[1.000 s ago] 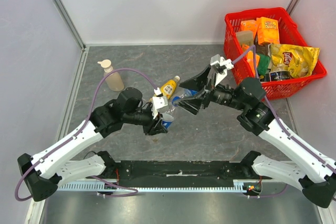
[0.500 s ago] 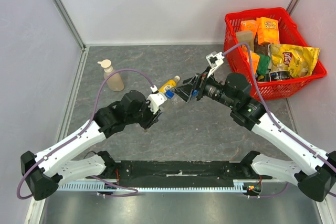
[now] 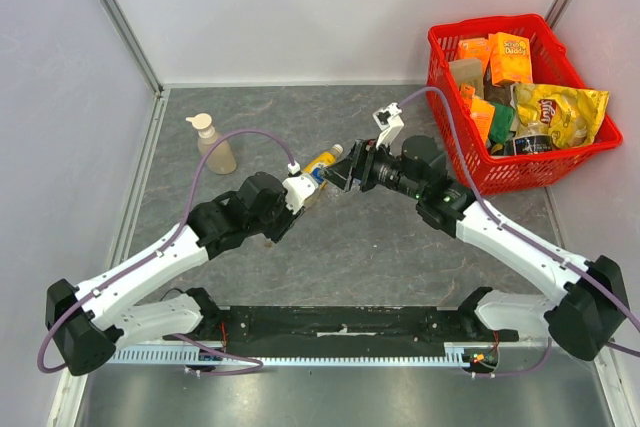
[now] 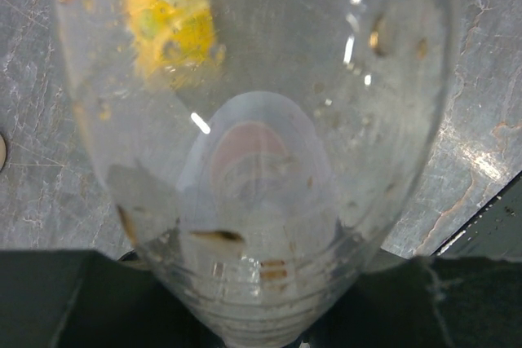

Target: Unscrew the bottle caps

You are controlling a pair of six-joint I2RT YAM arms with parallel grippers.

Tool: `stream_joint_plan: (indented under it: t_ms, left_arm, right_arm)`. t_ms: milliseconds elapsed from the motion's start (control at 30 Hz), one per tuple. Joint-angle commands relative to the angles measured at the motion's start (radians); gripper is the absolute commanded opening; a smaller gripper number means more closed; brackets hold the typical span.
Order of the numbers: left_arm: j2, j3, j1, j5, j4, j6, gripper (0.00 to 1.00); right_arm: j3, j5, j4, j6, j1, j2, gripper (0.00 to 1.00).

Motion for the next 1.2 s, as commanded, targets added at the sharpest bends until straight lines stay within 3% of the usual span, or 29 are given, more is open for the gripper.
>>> stream_joint_plan:
  t_ms: [0, 533, 667, 800, 1167]
  left_arm:
    - [0.005, 0.005, 0.004, -0.019, 0.015, -0.019, 0.19]
    - [0.014, 0.002, 0.004, 0.007, 0.012, -0.016, 0.18]
    - [0.023, 0.009, 0.004, 0.006, 0.006, -0.015, 0.18]
    - [0.029, 0.009, 0.004, 0.015, 0.005, -0.013, 0.18]
    - [0.032, 0.029, 0.004, 0.141, -0.006, -0.01, 0.18]
  right_arm:
    - [-0.012, -0.061, 0.114, 0.055, -0.001, 0.024, 0.77]
    - [-0.028, -0.18, 0.224, 0.12, -0.001, 0.107, 0.49]
    - [-0.039, -0.176, 0.24, 0.126, -0.001, 0.101, 0.19]
    - [-0.045, -0.174, 0.247, 0.124, -0.001, 0.091, 0.1]
    - [-0.051, -0.222, 0.268, -0.015, -0.001, 0.023, 0.0]
